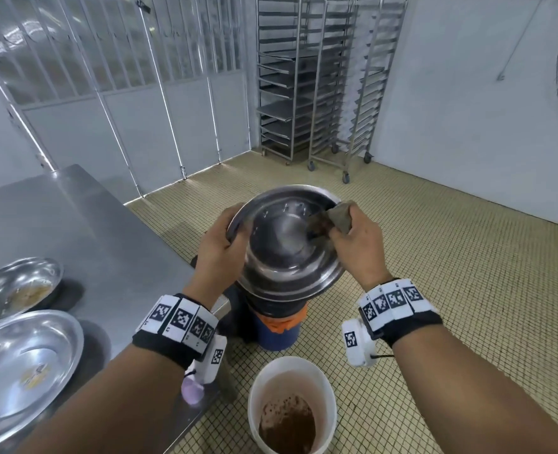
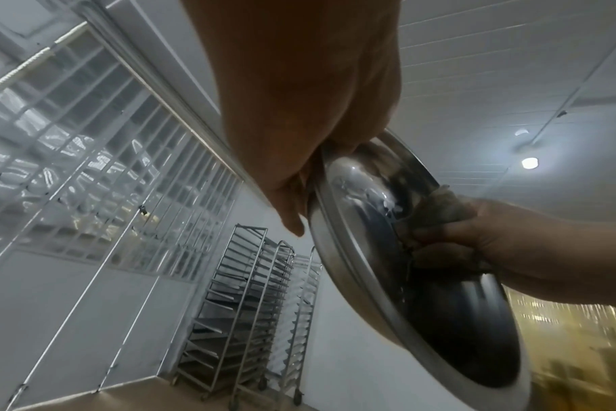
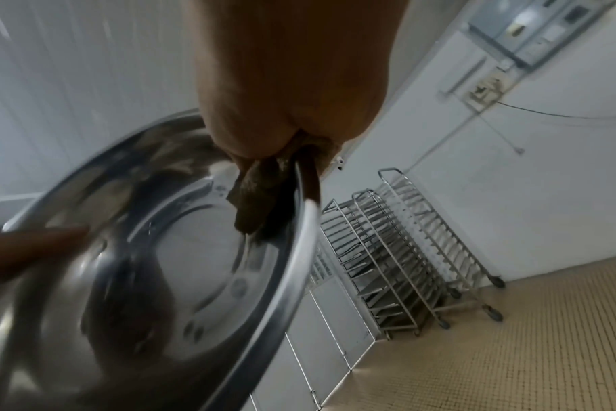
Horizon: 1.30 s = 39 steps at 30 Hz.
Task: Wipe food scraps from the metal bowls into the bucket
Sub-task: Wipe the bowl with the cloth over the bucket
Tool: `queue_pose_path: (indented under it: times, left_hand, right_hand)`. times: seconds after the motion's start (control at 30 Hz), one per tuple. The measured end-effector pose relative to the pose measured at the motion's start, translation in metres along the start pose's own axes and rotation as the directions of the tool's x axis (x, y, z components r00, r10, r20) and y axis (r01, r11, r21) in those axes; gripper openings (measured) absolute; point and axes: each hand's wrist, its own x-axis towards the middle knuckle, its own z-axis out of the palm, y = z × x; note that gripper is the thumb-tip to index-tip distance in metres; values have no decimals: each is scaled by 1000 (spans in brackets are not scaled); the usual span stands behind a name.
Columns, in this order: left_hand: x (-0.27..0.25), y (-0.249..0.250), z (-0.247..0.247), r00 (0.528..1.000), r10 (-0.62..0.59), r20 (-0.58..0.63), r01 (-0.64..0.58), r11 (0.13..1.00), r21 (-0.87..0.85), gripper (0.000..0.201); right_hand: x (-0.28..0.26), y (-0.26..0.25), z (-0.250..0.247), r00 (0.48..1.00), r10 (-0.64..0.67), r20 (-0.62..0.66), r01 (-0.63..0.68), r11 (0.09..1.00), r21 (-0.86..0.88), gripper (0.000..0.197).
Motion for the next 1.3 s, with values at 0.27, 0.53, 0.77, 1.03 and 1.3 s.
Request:
queue_pose_path:
  times: [0.27, 0.53, 0.77, 1.03, 1.3]
  left_hand:
    - [2, 19, 6, 992, 72, -105, -79, 995, -56, 17]
    - [2, 26, 7, 965, 178, -191, -191, 980, -52, 24]
    - [1, 22, 5, 941, 290, -174, -280, 956, 84, 27]
    - [4, 32, 12, 930, 195, -311, -212, 977, -20, 25]
    - [3, 28, 6, 916, 243, -318, -260, 966, -11, 28]
  right_hand:
    - [1, -9, 1, 992, 35, -119, -21, 993, 118, 29]
    - [-20, 4, 20, 988, 119, -98, -89, 961, 263, 46]
    - [-2, -15, 4, 971, 58, -233, 11, 958, 287, 43]
    - [-22, -10, 28, 974, 108, -197, -45, 953, 299, 68]
    - [-28, -2, 24, 992, 121, 32, -125, 952, 279, 77]
